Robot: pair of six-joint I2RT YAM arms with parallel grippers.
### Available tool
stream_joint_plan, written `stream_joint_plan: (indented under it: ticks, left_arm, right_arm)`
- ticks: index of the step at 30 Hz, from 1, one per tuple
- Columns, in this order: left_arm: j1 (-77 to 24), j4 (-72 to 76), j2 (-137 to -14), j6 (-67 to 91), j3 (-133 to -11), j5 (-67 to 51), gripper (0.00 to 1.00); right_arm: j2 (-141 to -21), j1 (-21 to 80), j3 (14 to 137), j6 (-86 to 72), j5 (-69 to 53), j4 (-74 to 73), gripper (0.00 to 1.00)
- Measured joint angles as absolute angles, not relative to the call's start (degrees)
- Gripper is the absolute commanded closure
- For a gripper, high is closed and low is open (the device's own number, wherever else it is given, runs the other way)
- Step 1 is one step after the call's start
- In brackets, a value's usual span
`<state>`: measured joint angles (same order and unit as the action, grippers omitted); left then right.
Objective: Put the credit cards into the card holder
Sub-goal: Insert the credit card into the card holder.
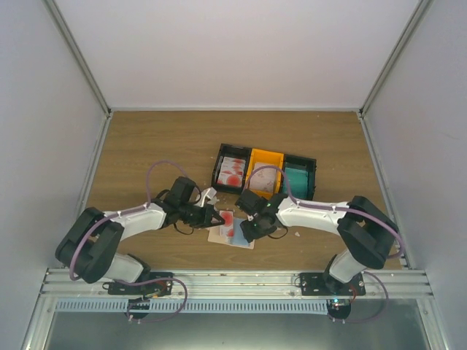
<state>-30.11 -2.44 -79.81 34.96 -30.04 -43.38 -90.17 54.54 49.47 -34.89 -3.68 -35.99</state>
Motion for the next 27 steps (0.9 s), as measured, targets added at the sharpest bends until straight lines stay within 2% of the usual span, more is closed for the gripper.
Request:
stream_joint_plan:
  ticks: [13, 27]
  left_arm:
    - [-30.6, -1.2, -83.0, 35.7, -30.0, -42.7, 1.0]
    - [-31.5, 2.8, -84.4, 39.5, -27.9, -43.1, 1.0]
  right_arm:
    - [-93.1, 55.1, 51.8, -34.8, -0.2, -37.9, 0.61]
    - [-93.1, 55.1, 51.8, -35.0, -0.3, -37.8, 0.63]
